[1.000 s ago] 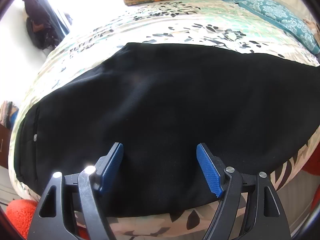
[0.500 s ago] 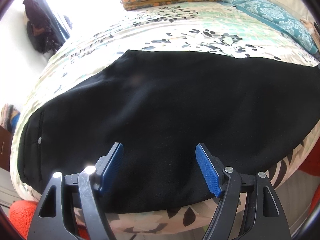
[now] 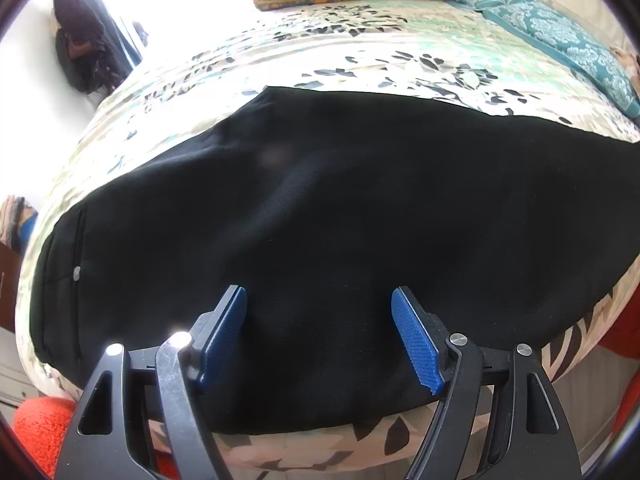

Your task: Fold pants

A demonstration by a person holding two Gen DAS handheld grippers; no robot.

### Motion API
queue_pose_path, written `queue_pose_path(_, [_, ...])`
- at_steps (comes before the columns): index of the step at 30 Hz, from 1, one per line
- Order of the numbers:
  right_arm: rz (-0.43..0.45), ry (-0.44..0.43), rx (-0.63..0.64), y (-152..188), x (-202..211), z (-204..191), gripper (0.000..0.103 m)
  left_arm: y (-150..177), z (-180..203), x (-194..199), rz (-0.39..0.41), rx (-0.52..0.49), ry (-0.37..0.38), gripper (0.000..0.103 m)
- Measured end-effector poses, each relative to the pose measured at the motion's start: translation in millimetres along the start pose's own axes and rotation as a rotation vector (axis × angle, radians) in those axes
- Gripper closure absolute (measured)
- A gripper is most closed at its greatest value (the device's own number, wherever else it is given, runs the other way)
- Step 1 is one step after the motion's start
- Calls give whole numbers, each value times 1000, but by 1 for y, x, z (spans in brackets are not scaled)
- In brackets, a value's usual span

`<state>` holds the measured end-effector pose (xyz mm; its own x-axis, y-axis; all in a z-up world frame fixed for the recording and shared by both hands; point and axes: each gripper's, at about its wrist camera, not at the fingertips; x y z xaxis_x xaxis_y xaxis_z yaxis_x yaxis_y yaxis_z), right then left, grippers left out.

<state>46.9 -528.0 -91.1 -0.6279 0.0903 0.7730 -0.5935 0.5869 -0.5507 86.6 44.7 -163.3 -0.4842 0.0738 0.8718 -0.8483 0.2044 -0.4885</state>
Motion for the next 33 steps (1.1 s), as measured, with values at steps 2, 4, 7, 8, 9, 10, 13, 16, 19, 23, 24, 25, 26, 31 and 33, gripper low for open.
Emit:
queue_pose_path(2, [-15, -16, -82, -23, 8, 34, 0, -1, -2, -1, -1, 16, 10, 26])
queue_pose_path(4, [-78, -13, -144, -38, 4, 67, 0, -2, -4, -2, -1, 30, 15, 26])
queue_pose_path(7, [-187, -68, -210, -37, -10, 103, 0, -2, -4, -3, 1, 42, 16, 26])
queue_pose_path(8, [-235, -100, -224, -32, -18, 109, 0, -2, -3, -3, 2, 41, 15, 26])
queue_pose_path(9, [-282, -113, -227, -27, -26, 113, 0, -2, -3, -3, 2, 39, 13, 26])
queue_pose_path(10, [-315, -99, -216, -22, -33, 115, 0, -1, -2, -3, 3, 36, 11, 26])
queue_pose_path(13, [-332, -40, -188, -11, -46, 122, 0, 2, 0, -2, 4, 23, 3, 26])
queue_pose_path(16, [-327, -90, -249, -2, -53, 132, 0, 3, 0, -1, 5, 15, -2, 26])
queue_pose_path(19, [-312, -192, -293, 1, -53, 138, 0, 4, 1, -2, 7, 11, -10, 26])
queue_pose_path(23, [-304, -282, -324, 3, -52, 142, 3, 5, 3, -3, 10, 2, -21, 26])
queue_pose_path(24, [-309, -298, -328, 4, -54, 142, 4, 5, 3, -3, 11, 1, -23, 26])
queue_pose_path(25, [-311, -308, -327, 5, -56, 141, 7, 5, 3, -3, 12, 0, -24, 26])
queue_pose_path(26, [-315, -309, -321, 5, -57, 140, 9, 5, 4, -3, 12, -1, -26, 26])
queue_pose_path(31, [-309, -242, -342, 4, -58, 148, 42, 5, 5, -3, 14, -2, -30, 25])
queue_pose_path(33, [-314, -193, -347, 5, -58, 153, 75, 5, 5, -4, 14, -4, -31, 25])
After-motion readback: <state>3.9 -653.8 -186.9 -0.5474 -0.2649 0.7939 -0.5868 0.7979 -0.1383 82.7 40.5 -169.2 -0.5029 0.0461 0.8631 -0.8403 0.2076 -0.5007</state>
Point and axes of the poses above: each gripper's, at about its wrist camera, not at the fingertips, and x roughly against the way its jaws point, z to its right, y to its underside, and after that the axes turned 7 degrees about y, right-handed
